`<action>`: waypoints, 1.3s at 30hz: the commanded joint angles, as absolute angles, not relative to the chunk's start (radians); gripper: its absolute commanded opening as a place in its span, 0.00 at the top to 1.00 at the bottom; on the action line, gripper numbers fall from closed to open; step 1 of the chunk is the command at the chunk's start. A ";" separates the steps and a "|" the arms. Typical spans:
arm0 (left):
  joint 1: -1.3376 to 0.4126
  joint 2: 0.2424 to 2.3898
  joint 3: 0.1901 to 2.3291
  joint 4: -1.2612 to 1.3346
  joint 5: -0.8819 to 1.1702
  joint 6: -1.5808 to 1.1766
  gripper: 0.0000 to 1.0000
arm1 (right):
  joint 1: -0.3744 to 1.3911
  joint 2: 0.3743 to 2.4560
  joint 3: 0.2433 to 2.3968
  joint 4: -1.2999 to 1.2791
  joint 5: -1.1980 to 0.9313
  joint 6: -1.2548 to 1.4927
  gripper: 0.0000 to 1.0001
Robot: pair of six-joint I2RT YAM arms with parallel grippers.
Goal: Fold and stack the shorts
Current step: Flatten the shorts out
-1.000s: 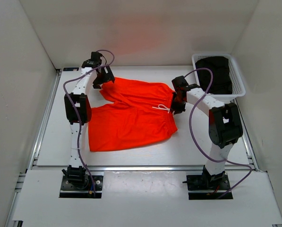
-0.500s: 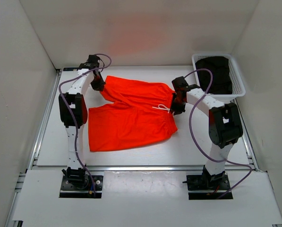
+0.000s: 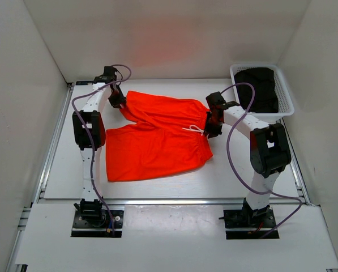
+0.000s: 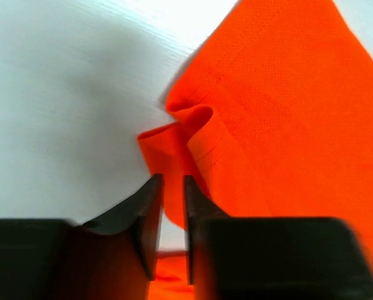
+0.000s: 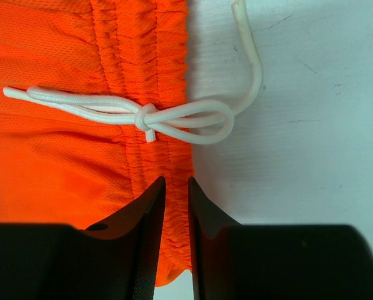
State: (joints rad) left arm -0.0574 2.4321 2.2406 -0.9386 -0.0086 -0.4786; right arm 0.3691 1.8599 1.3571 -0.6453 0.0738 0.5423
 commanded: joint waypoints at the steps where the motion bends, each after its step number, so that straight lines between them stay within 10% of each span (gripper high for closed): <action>1: -0.077 2.473 2.304 -0.936 0.041 -0.471 0.63 | 0.374 1.853 1.361 -0.635 0.061 0.532 0.75; 11: -0.106 2.525 2.365 -0.945 0.012 -0.471 0.38 | 0.374 1.853 1.361 -0.635 0.071 0.532 0.75; 21: -0.106 2.482 2.335 -0.945 -0.017 -0.451 0.89 | 0.374 1.862 1.361 -0.635 0.071 0.532 0.75; 39: -0.106 2.218 2.103 -0.954 -0.155 -0.442 0.90 | 0.374 1.835 1.351 -0.635 0.071 0.532 0.76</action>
State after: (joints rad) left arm -0.1070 2.3707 2.1365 -0.9565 -0.0948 -0.4519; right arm 0.3687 1.8599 1.3571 -0.6449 0.0723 0.5426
